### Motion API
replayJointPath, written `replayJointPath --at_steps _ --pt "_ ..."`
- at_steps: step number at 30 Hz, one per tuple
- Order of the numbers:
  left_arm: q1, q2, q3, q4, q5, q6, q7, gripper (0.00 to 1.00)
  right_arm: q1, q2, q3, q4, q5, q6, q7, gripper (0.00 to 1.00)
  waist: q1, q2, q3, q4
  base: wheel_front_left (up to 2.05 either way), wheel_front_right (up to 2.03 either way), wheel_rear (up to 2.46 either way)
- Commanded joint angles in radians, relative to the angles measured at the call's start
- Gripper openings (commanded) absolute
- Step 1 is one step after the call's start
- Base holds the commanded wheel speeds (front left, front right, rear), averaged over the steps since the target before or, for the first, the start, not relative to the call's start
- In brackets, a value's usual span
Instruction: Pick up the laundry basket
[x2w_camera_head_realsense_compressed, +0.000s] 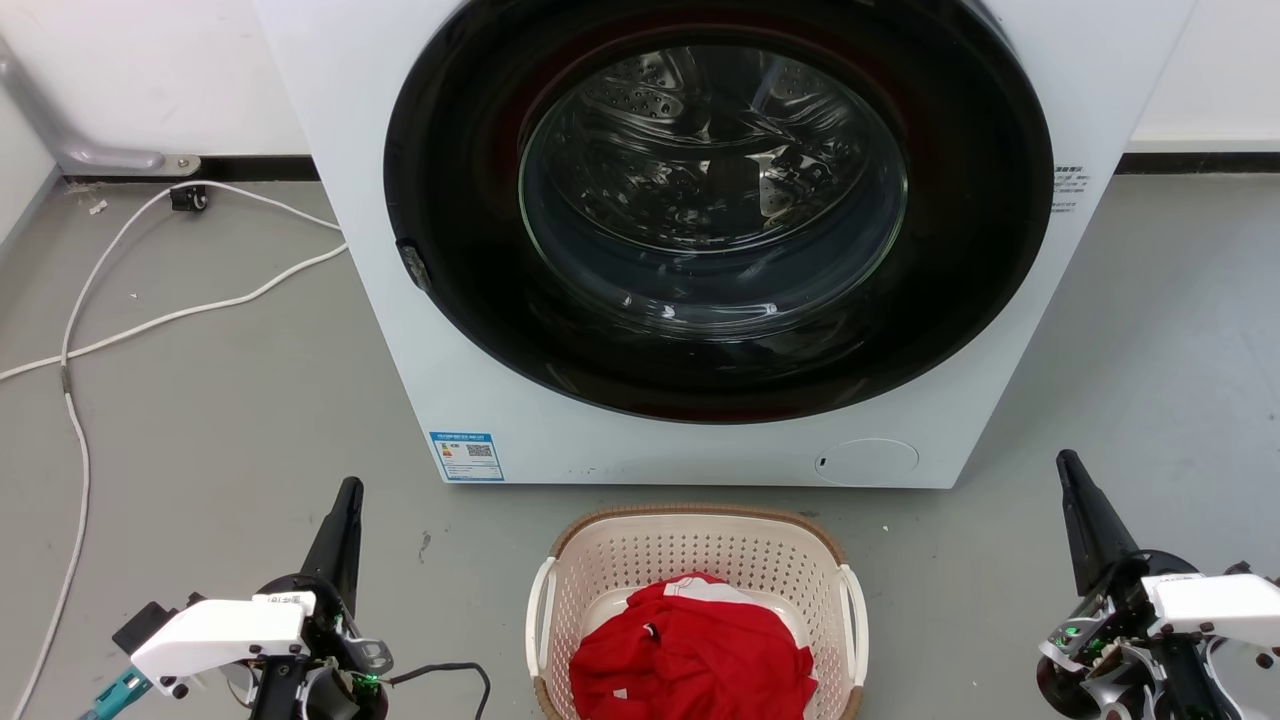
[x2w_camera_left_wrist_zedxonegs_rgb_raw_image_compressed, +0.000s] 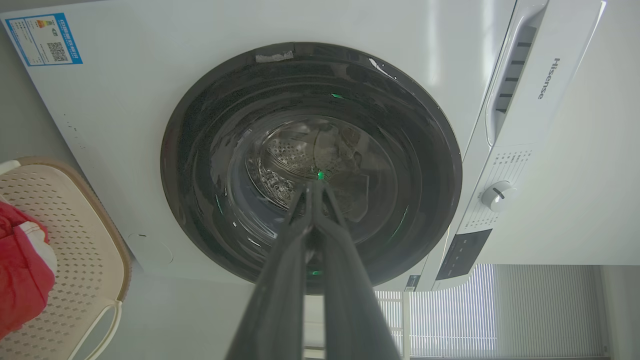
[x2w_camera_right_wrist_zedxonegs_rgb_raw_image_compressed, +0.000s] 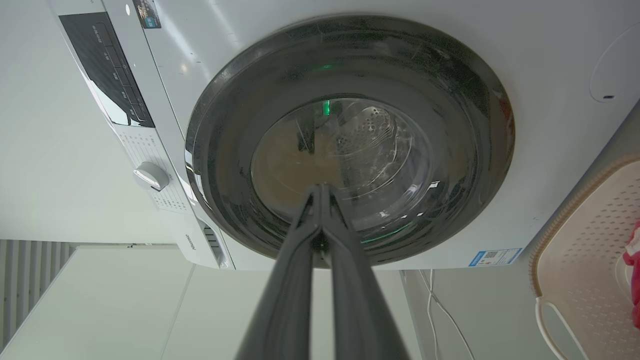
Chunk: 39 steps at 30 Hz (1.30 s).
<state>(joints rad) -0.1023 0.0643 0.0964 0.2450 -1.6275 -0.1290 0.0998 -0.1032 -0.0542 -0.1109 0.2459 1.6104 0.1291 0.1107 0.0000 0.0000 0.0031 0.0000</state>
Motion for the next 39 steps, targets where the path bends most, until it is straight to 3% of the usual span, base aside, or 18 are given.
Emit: replayJointPath --at_steps 1,16,17,29,39 --pt "-0.010 -0.001 0.003 0.002 0.005 -0.003 0.003 0.00 -0.012 0.003 -0.002 0.001 -0.001 0.003 0.003 0.00 0.0000 0.0000 0.000 0.000 0.00 0.00 0.00" --pt "-0.010 -0.003 0.006 0.002 0.009 -0.003 0.005 0.00 -0.012 0.003 -0.002 0.001 -0.002 0.003 0.003 0.00 0.0000 0.0000 0.000 0.000 0.00 0.00 0.00" --pt "0.001 -0.003 0.004 0.003 0.005 0.000 0.003 1.00 0.002 0.001 -0.001 0.003 0.000 0.000 0.001 1.00 0.0000 0.0000 0.000 0.000 0.00 0.00 0.00" --pt "0.012 -0.006 -0.059 -0.022 0.049 0.000 -0.052 1.00 0.026 0.000 0.038 -0.018 -0.064 0.000 -0.054 1.00 0.0000 0.0000 0.000 0.000 0.00 0.00 0.00" --pt "0.016 -0.006 -0.097 -0.045 0.261 0.000 -0.095 1.00 0.038 -0.007 0.048 -0.040 -0.291 0.000 -0.099 1.00 0.0000 0.0000 0.001 0.001 0.00 0.00 0.00"
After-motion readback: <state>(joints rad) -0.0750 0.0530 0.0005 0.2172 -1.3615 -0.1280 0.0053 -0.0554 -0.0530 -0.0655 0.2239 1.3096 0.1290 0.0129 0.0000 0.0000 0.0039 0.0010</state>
